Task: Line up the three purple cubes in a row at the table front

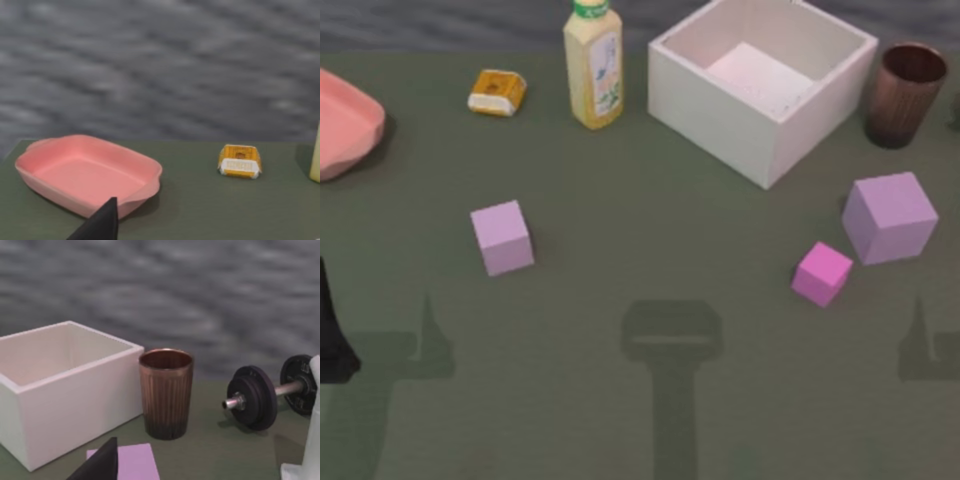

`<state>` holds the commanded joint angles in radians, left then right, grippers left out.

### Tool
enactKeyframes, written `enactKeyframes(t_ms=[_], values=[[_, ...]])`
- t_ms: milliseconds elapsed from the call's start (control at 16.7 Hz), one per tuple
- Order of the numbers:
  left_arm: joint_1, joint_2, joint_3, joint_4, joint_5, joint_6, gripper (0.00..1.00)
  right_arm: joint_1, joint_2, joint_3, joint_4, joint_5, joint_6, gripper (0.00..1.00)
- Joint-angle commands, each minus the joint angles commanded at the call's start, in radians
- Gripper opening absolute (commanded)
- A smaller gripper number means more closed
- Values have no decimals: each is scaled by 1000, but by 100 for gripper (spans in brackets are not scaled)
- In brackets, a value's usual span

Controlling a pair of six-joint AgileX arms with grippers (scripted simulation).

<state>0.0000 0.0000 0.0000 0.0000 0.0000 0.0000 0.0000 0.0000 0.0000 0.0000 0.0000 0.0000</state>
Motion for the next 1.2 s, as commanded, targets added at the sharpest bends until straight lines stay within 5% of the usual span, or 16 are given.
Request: enactKeyframes(t_ms=[480,1200], values=[[0,0,0,0,0,0,100,44,218,204,-131,1,-63,100],[0,0,0,0,0,0,100,241,1441,1095,-736,0,-340,100]])
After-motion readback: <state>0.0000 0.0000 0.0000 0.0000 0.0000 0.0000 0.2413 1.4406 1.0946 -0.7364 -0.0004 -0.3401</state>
